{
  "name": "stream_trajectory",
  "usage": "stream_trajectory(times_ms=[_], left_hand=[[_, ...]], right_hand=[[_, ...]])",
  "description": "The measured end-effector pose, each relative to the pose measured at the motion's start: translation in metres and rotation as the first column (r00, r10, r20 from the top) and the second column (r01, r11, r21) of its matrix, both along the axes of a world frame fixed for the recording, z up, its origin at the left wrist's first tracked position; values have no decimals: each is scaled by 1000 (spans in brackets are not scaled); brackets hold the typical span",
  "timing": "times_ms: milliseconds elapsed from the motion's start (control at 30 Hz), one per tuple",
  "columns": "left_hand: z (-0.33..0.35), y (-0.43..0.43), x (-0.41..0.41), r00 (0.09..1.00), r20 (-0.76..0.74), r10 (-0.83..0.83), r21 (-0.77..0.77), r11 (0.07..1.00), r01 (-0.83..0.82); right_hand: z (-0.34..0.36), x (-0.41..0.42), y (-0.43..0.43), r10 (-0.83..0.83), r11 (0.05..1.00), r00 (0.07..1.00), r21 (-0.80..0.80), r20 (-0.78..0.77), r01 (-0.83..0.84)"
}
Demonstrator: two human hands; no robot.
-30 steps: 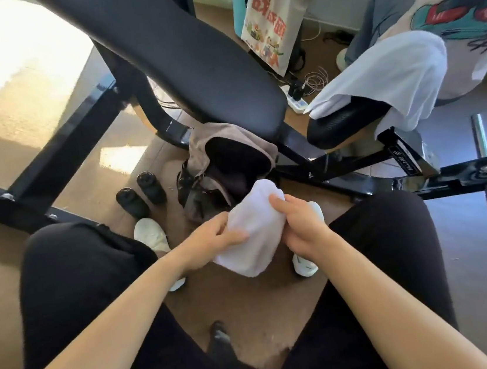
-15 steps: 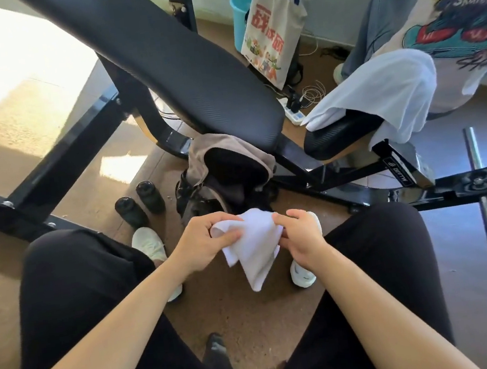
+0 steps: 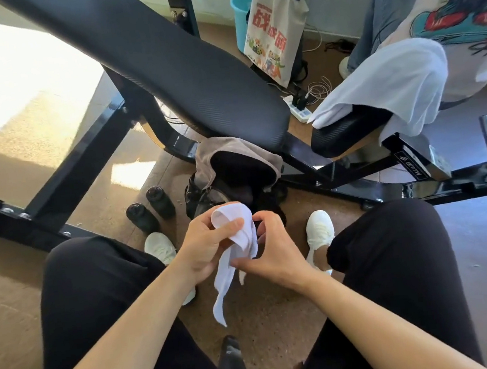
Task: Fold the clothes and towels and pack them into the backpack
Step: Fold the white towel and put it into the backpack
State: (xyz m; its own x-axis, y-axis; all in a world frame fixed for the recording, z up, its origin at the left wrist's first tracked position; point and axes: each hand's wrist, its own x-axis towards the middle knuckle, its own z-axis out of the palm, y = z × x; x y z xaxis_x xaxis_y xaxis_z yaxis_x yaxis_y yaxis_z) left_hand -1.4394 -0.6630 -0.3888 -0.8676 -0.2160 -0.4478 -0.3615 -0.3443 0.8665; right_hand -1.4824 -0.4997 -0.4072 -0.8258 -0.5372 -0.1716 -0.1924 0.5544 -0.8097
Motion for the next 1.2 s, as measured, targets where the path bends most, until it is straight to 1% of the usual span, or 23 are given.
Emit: stream_trajectory(times_ms=[67,200,300,333,367,433,467,567,633,733,867,967,1033,1133,1200], left_hand=[[2,-1,0,1000,-22,1,24,1000,0],[8,-13,-2,998,-57,36,2,999,-36],[12,-24,-4,993,-55,103,-78,991,-107],[13,-27,-4,990,-58,130,-157,978,-137],[12,-31,-4,986,-68,150,-287,944,-163],[8,-39,-5,979,-74,191,-570,797,-198],[6,-44,-5,972,-75,221,-655,725,-215],[5,-49,-6,949,-137,283,-733,616,-289],[8,-46,-9,934,-158,321,-751,576,-324],[9,-45,-11,915,-175,362,-683,625,-378],[10,-46,-13,911,-203,358,-615,677,-403],[12,-42,-13,918,-237,318,-576,715,-396],[11,-41,-12,911,-264,317,-536,737,-412],[12,-40,-13,902,-288,321,-483,765,-426],[17,-35,-14,916,-314,251,-474,794,-380]], right_hand=[[-1,0,-4,-61,997,998,-47,9,61],[4,-13,4,-99,990,995,-103,-4,98],[10,-31,15,-170,977,985,-133,-19,166],[12,-38,19,-203,969,979,-146,-21,198],[15,-45,24,-246,956,969,-166,-13,240],[21,-58,33,-348,913,937,-219,21,344],[24,-64,37,-389,890,921,-245,30,385],[31,-71,43,-429,862,902,-277,44,424],[31,-71,43,-433,856,899,-282,64,433],[33,-73,45,-458,840,885,-286,85,462],[37,-80,50,-483,808,866,-315,129,497],[40,-80,53,-482,803,866,-329,129,496],[42,-78,53,-455,816,882,-337,123,469],[45,-72,49,-385,861,919,-323,88,392],[49,-67,45,-287,904,955,-309,77,297]])
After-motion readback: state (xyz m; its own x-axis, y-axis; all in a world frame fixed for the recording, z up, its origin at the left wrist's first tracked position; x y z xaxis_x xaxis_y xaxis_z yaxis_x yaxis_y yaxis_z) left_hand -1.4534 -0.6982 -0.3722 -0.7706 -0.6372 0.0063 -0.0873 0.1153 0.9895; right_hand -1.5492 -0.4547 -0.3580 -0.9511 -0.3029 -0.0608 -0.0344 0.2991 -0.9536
